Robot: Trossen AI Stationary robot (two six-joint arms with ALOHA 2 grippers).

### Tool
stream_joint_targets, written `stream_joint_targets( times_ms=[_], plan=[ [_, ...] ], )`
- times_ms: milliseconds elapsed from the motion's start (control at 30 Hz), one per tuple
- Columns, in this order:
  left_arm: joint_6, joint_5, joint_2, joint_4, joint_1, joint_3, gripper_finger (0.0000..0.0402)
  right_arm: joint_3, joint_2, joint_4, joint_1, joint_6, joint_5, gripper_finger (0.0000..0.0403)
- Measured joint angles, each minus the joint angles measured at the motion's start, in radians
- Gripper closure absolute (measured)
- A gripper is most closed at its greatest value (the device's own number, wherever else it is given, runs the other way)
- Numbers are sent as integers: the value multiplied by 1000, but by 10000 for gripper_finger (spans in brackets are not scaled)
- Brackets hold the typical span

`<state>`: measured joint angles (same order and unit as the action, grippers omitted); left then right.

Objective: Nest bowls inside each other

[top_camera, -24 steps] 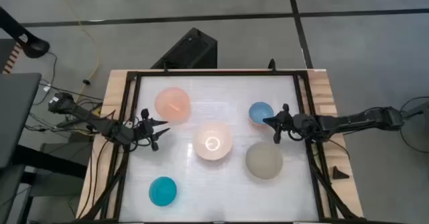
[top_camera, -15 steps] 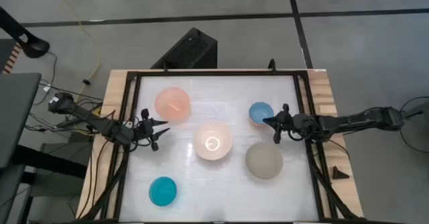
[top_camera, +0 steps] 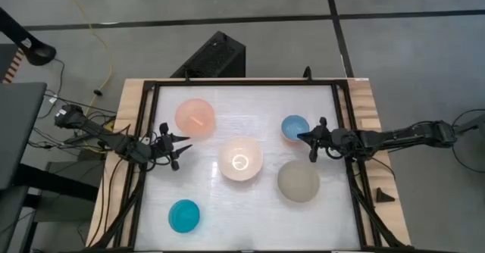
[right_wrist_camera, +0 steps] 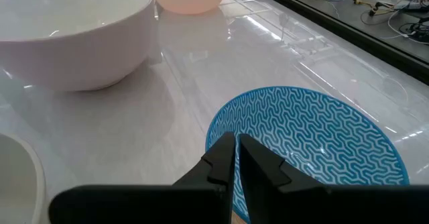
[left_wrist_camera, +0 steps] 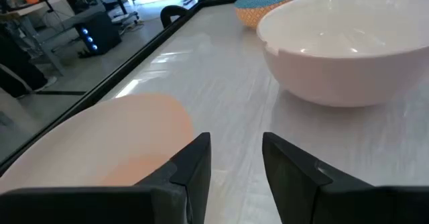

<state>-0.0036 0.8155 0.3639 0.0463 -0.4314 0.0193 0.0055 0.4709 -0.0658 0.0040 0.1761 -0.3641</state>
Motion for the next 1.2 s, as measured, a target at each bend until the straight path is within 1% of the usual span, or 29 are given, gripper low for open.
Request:
stream_joint_targets(
  times_ms=[133,300,367,433,633,767,900,1033,1133,1200],
  plan=[
    [0,0,0,0,0,0,276,0,0,-16,0,0,0,349],
    [0,0,0,0,0,0,276,6,0,-137,0,0,-1,349],
    [0,0,0,0,0,0,276,10,0,-216,-2,0,-2,349],
    [0,0,0,0,0,0,276,12,0,-345,-15,-8,-4,349],
    [0,0,0,0,0,0,276,16,-1,-674,-37,59,5,349],
    [0,0,0,0,0,0,276,16,1,-806,-36,60,52,349],
    [0,0,0,0,0,0,276,54,20,-831,-31,73,94,349],
    [0,0,0,0,0,0,276,137,104,-829,-23,74,176,349],
    [0,0,0,0,0,0,276,226,221,-828,-10,31,234,349],
    [0,0,0,0,0,0,276,290,317,-825,3,11,250,349]
  ],
)
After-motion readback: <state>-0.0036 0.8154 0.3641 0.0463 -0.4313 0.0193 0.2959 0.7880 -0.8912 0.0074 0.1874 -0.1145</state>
